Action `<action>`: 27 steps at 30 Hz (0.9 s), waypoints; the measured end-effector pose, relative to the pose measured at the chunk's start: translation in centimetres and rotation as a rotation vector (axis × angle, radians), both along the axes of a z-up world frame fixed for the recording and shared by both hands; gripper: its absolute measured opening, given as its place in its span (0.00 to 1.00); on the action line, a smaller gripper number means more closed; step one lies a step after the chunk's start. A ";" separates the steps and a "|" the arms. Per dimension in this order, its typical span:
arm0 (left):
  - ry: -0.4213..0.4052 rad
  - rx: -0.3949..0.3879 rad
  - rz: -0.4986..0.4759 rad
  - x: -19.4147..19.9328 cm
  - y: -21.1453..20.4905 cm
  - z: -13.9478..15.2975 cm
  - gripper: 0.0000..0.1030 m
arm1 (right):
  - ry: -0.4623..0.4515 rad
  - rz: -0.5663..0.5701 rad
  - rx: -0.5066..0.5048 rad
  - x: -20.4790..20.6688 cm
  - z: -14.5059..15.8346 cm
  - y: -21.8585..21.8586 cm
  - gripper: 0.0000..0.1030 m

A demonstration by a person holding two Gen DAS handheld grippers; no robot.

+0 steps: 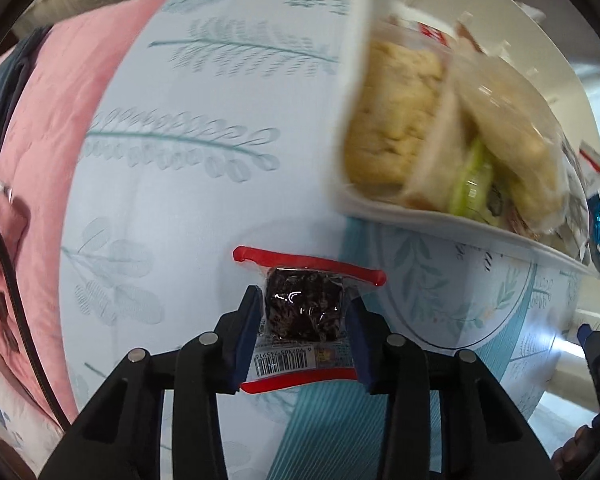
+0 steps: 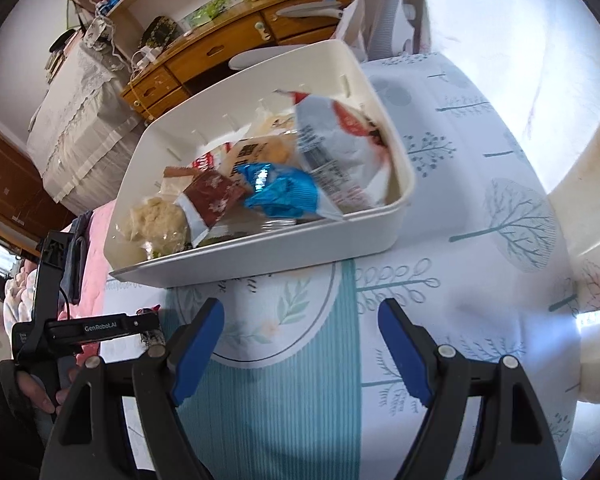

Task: Organize snacks
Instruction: 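Carry the dark candy packet over the tray with the left tool and open it to drop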

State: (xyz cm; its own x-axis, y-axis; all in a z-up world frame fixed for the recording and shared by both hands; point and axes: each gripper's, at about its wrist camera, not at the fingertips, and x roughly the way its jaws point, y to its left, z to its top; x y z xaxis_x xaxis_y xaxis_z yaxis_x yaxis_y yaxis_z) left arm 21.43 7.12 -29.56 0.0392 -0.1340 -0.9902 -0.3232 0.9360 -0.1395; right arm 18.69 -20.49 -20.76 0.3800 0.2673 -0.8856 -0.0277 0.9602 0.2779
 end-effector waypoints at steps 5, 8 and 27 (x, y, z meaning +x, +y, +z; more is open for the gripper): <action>-0.015 -0.015 0.089 -1.3 3.4 1.8 0.38 | 0.004 0.043 0.003 0.3 -0.1 1.2 0.78; -0.076 -0.022 0.121 -1.3 4.8 5.3 0.38 | 0.016 0.054 0.001 0.4 -0.4 1.5 0.78; -0.427 -0.109 -0.096 7.1 -0.8 17.7 0.39 | 0.077 0.025 -0.050 0.3 -2.1 1.0 0.78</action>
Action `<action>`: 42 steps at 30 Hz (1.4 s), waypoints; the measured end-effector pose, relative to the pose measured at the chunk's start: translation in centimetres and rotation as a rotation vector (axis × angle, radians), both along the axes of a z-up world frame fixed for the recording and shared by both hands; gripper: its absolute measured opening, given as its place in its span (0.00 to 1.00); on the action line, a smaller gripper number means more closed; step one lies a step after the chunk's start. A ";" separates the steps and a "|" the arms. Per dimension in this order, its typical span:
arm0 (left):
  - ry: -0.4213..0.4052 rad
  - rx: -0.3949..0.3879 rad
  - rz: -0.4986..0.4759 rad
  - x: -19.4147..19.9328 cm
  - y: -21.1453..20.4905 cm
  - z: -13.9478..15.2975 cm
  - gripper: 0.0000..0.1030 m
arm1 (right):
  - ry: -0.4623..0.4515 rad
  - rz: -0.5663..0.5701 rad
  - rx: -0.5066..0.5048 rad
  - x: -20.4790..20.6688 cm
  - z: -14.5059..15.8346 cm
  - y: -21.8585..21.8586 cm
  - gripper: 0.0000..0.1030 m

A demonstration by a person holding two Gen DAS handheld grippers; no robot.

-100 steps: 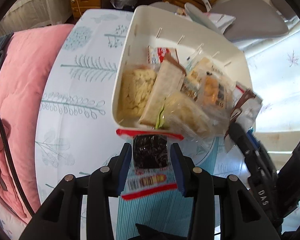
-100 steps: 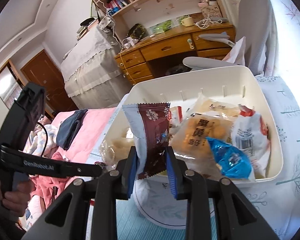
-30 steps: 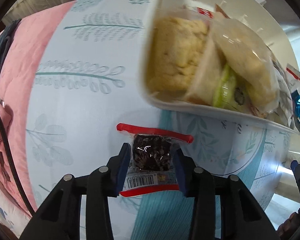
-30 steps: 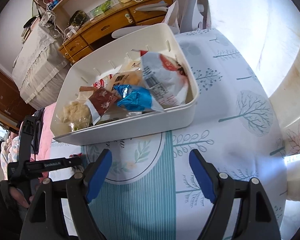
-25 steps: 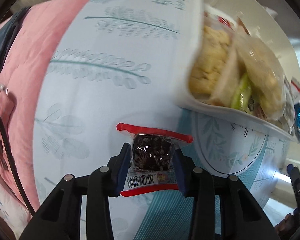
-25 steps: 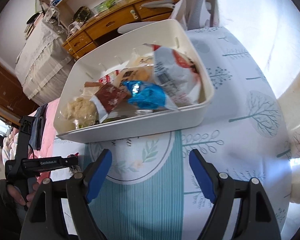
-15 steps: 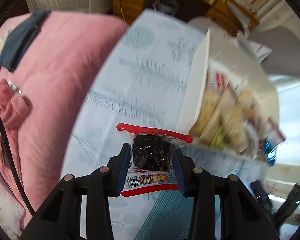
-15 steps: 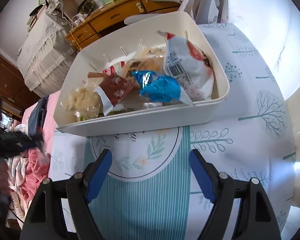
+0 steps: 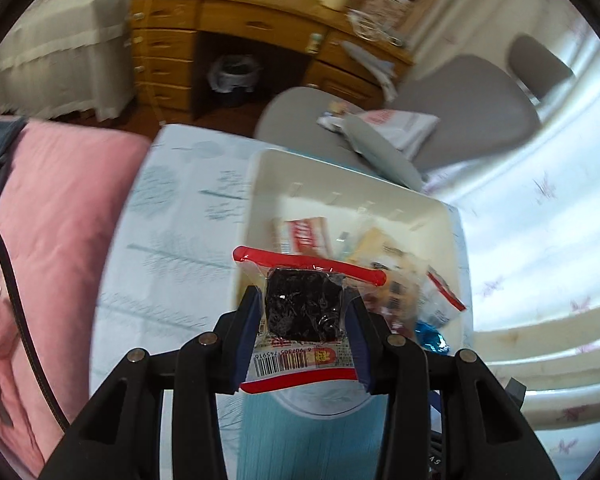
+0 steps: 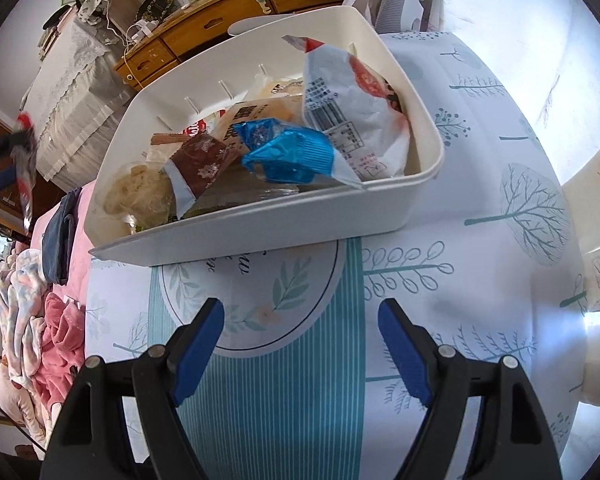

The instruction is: Organize snacks

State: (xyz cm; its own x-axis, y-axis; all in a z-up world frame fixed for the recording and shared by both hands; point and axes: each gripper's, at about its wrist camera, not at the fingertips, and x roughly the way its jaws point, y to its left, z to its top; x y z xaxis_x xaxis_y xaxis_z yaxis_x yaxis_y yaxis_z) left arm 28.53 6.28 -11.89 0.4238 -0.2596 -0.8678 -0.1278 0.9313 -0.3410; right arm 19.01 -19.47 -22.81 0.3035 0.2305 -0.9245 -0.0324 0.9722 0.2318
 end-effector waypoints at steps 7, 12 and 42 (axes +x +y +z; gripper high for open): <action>-0.013 0.013 -0.095 1.6 -5.1 -0.7 0.42 | -0.007 -0.009 -0.001 -1.1 0.7 -0.9 0.78; -0.021 0.003 -0.114 0.9 -6.4 -0.5 0.73 | 0.021 -0.013 0.001 -1.8 0.8 -1.0 0.78; -0.029 0.030 -0.037 -23.8 3.0 1.7 0.88 | -0.020 0.052 -0.120 -16.0 6.2 9.5 0.90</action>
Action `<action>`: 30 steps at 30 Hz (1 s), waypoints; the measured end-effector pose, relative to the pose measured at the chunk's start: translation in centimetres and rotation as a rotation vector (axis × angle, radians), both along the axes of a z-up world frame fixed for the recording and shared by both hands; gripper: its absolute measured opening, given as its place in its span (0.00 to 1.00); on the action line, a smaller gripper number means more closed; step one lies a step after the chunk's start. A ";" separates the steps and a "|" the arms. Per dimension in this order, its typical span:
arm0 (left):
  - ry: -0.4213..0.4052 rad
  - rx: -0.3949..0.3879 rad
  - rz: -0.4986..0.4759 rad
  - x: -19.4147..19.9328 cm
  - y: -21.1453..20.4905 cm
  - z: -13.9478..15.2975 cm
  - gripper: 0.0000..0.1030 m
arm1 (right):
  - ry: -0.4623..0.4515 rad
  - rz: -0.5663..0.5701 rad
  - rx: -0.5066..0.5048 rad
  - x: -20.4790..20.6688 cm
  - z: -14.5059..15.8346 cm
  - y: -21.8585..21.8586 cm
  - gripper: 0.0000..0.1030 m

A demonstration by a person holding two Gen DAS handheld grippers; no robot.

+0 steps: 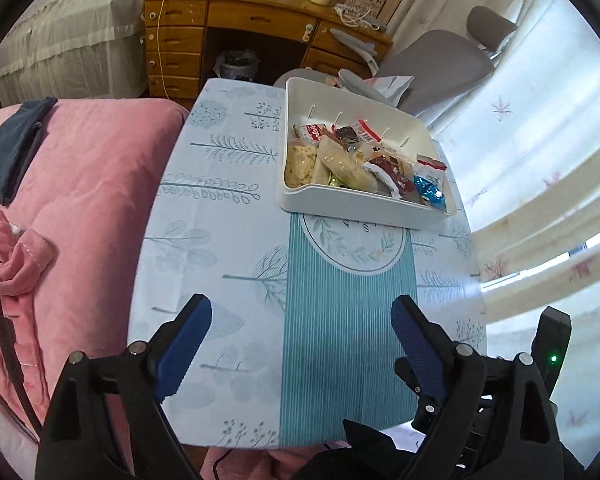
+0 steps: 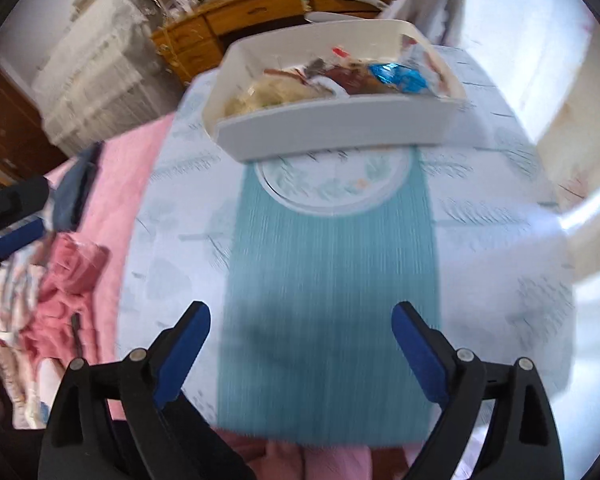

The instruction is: Organize snacks

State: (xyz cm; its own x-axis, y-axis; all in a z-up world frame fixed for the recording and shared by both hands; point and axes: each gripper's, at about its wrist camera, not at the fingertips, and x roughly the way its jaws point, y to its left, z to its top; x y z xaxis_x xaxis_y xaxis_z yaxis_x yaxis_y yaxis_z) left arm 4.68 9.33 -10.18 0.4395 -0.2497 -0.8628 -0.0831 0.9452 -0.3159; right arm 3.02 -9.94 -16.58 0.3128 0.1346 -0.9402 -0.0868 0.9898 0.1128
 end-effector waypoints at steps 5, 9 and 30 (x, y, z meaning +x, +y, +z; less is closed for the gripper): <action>-0.028 0.001 -0.039 -2.6 0.3 1.8 0.94 | 0.003 -0.066 0.008 -3.1 2.3 -1.0 0.92; -0.063 0.042 -0.064 -4.4 -0.5 3.9 0.99 | -0.033 -0.082 0.011 -4.9 5.4 -1.7 0.95; -0.126 0.185 0.019 -7.9 -10.3 6.8 0.99 | -0.067 -0.005 -0.026 -7.6 11.2 -6.1 1.00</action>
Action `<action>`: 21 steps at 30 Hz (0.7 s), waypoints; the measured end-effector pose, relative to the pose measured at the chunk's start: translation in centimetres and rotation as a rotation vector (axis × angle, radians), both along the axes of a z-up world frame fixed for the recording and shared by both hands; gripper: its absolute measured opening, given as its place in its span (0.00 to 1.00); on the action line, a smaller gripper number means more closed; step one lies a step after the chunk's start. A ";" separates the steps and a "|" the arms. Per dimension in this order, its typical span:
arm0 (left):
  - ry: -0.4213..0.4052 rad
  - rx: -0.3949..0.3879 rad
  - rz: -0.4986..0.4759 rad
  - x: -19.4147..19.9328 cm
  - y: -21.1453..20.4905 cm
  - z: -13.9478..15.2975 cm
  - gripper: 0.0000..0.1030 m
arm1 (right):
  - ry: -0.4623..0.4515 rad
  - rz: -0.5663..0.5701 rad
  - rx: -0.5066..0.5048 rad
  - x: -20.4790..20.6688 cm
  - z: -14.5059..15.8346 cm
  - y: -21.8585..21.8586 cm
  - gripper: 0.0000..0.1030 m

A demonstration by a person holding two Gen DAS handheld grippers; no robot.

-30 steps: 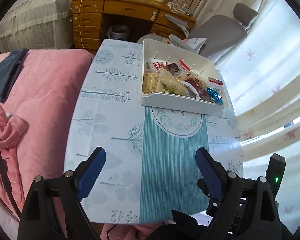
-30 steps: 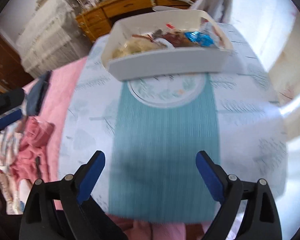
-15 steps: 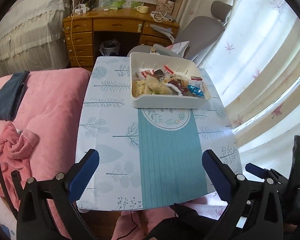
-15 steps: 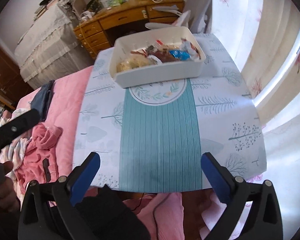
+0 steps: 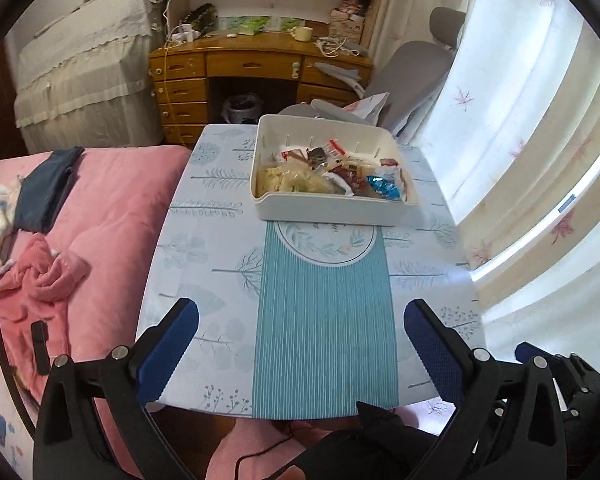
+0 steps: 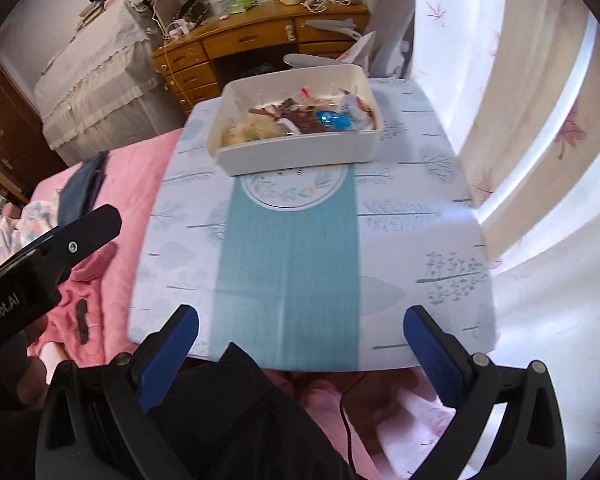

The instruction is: Organize snacks

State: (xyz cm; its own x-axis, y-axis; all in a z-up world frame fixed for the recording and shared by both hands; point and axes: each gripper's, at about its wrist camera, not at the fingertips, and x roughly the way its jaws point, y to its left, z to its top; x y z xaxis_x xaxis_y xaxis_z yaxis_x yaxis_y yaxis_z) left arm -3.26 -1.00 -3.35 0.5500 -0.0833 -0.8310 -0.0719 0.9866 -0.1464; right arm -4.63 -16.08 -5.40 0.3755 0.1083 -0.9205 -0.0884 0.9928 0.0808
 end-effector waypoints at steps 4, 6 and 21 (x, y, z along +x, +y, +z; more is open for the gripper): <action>0.039 -0.003 0.010 -0.2 -1.1 -0.6 0.99 | -0.001 0.005 -0.002 0.5 -0.2 -0.9 1.00; 0.037 -0.007 0.015 -0.7 -1.6 -0.7 0.99 | -0.007 0.037 -0.004 0.4 -0.1 -0.8 1.00; 0.042 -0.027 0.032 0.5 -2.4 -1.0 0.99 | -0.012 0.089 0.000 1.9 0.0 -0.9 1.00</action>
State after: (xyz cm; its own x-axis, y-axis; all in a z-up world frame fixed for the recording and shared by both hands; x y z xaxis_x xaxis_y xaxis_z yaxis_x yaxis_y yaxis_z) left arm -2.72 -3.41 -4.30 0.5175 -0.0894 -0.8510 -0.1097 0.9794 -0.1696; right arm -2.71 -17.01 -5.36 0.3759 0.1418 -0.9158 -0.1771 0.9810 0.0792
